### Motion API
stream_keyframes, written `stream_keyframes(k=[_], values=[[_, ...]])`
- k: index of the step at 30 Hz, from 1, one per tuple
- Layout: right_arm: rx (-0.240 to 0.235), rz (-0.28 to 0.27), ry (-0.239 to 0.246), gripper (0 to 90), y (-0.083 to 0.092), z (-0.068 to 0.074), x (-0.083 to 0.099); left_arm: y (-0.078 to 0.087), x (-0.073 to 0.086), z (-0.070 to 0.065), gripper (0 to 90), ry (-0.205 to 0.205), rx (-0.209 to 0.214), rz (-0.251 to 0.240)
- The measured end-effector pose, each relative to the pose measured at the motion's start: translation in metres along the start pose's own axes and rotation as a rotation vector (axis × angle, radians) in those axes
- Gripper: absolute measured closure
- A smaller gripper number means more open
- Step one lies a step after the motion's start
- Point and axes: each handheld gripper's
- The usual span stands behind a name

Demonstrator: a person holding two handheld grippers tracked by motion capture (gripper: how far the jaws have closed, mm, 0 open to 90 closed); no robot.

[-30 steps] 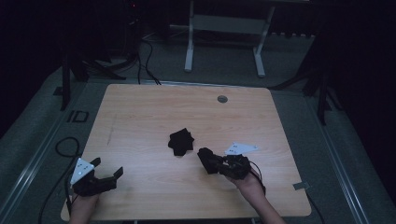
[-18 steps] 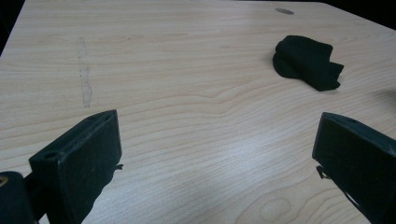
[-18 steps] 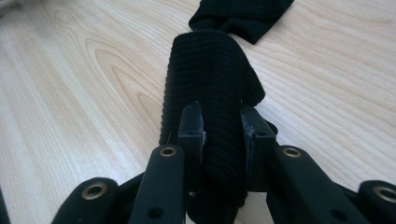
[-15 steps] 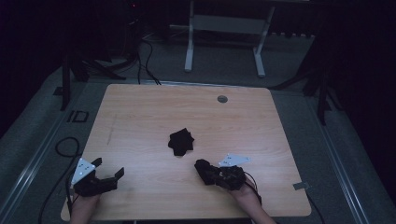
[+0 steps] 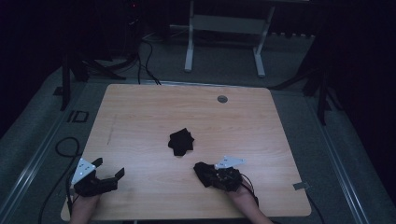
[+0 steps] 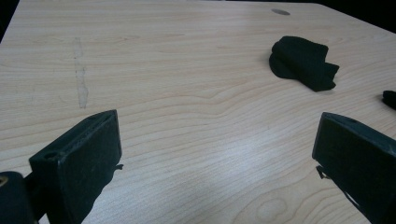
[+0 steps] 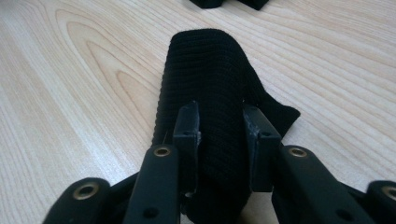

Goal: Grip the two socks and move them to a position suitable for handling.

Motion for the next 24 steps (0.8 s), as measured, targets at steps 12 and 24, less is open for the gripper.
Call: stream_keyframes(k=[12,24], values=[[0.011,-0.068,-0.013,31.5,0.028,-0.005,-0.024,-0.007,-0.003,-0.012,1.6,-0.008,0.045,-0.001],[0.031,0.053,0.062,75.0,-0.005,-0.002,-0.013,-0.035,-0.004,-0.052,7.0,-0.031,0.234,0.084]])
Point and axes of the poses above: each handheld gripper's, and its own axes: y roughly backward along the jaws, x roughly out of its underside, z roughly to its left, and after that the axes turned 12 degrees about x, right-handed
